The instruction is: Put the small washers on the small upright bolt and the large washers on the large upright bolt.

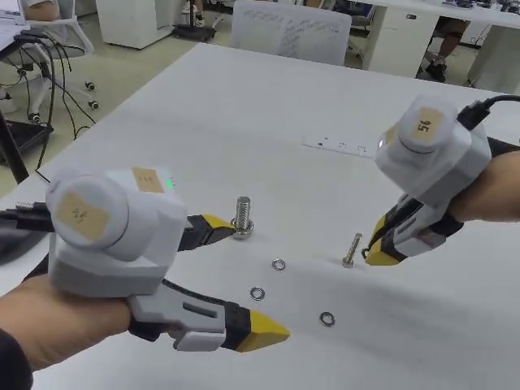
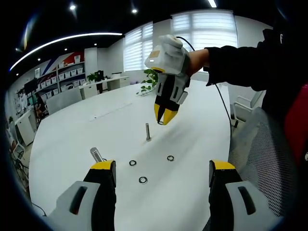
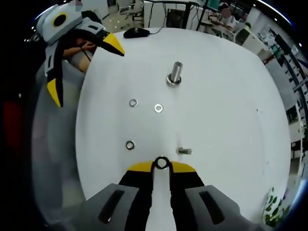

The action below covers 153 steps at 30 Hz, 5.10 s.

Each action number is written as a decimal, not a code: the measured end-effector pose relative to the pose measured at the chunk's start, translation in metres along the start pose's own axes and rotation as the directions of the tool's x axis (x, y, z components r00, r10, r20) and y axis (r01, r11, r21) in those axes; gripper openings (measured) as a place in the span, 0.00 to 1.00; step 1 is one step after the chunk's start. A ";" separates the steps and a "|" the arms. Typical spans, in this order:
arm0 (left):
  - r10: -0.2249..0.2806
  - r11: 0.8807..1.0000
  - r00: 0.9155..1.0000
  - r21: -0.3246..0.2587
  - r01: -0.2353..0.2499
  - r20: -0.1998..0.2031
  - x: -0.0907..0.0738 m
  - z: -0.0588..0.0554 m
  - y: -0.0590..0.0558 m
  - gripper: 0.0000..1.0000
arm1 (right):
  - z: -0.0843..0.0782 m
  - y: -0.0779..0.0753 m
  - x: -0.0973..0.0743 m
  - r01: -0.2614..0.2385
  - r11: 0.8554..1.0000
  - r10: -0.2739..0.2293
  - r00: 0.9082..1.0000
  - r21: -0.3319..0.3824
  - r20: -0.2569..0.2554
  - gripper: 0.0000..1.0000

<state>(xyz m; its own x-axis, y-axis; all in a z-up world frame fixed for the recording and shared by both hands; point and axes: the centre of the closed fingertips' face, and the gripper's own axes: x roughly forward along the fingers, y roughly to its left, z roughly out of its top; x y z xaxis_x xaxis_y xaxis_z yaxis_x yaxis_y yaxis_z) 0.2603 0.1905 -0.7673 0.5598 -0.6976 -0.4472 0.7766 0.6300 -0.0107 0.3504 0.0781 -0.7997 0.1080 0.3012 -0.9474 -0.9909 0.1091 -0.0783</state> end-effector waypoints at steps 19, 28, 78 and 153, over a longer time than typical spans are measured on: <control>0.004 1.000 1.000 -0.009 -0.004 -0.001 0.000 -0.002 0.001 0.79 | 0.006 -0.034 0.010 0.041 0.999 -0.041 0.999 -0.005 -0.006 0.13; 0.004 1.000 1.000 -0.013 -0.004 -0.003 0.000 -0.001 0.002 0.79 | 0.006 -0.040 0.018 0.030 1.000 -0.030 0.999 -0.007 -0.013 0.13; 0.012 1.000 1.000 -0.025 -0.013 -0.018 0.001 -0.006 0.005 0.78 | -0.005 -0.034 0.059 -0.035 0.999 0.035 0.998 0.003 -0.057 0.13; 0.016 0.999 1.000 -0.031 -0.016 -0.021 -0.002 -0.009 0.006 0.78 | -0.031 -0.017 0.033 0.023 0.999 -0.022 0.999 0.043 -0.034 0.19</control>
<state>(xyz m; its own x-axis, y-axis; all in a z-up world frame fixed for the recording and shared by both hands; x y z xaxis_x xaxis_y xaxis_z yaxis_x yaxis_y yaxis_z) 0.2608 0.1991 -0.7748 0.5655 -0.6804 -0.4662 0.7581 0.6514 -0.0311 0.3679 0.0566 -0.8399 0.1270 0.2668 -0.9554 -0.9838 0.1567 -0.0870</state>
